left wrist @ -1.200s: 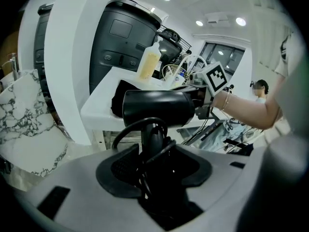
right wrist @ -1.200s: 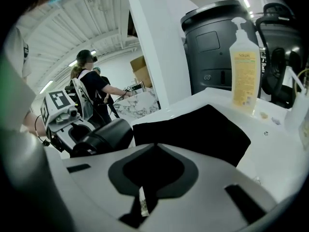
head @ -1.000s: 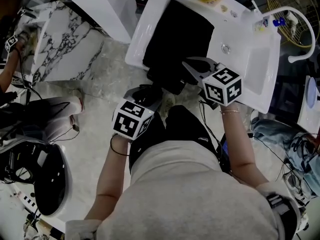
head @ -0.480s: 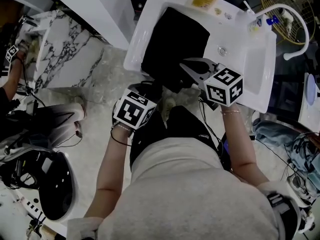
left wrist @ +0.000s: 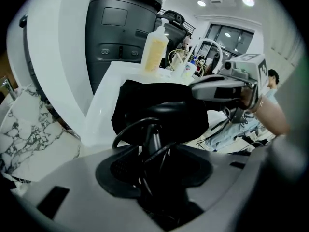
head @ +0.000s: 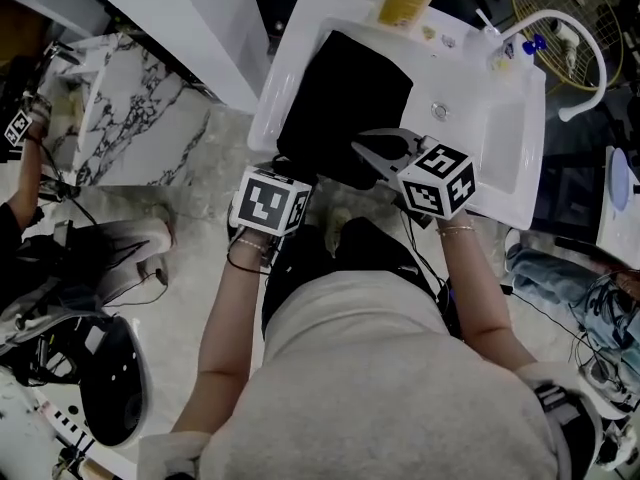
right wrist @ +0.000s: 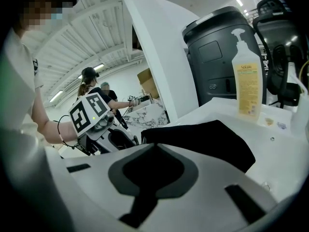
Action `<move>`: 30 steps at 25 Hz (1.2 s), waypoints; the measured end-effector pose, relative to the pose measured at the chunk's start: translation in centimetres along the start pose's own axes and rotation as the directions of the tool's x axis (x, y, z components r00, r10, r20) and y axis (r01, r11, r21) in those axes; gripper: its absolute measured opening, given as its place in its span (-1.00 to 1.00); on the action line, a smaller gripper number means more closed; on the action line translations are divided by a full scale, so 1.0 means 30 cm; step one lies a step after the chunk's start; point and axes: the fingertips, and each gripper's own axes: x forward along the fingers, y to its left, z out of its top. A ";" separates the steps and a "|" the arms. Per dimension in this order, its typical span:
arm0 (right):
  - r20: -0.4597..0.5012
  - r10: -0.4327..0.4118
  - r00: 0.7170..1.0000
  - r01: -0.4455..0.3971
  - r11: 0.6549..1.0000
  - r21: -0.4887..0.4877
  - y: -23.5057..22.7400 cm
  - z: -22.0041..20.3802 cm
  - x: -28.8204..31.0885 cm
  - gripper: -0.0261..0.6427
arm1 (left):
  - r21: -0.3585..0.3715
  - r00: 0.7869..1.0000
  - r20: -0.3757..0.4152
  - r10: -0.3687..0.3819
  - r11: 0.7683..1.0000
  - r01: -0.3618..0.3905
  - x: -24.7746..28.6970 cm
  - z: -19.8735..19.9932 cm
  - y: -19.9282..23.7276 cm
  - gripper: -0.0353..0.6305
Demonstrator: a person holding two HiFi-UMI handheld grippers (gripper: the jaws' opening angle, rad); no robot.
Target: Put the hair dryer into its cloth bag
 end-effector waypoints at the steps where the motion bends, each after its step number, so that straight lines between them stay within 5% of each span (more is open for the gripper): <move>1: -0.004 0.001 1.000 -0.001 1.000 0.001 0.002 -0.005 0.004 -0.89 | -0.014 1.000 -0.002 0.012 1.000 -0.012 0.000 0.006 0.008 -0.30; 10: -0.030 0.000 1.000 0.000 1.000 -0.013 0.017 -0.053 0.046 -0.89 | -0.039 0.994 -0.056 0.090 0.995 -0.093 0.038 0.020 0.021 -0.30; 19: -0.019 0.013 1.000 -0.011 0.997 0.075 0.000 -0.105 0.067 -0.89 | 0.001 0.987 -0.072 0.143 0.990 -0.143 0.067 0.030 0.034 -0.30; 30: -0.024 -0.004 1.000 0.006 0.995 0.097 0.018 -0.112 0.075 -0.89 | -0.020 0.997 -0.041 0.065 0.998 -0.065 0.045 -0.035 0.002 -0.30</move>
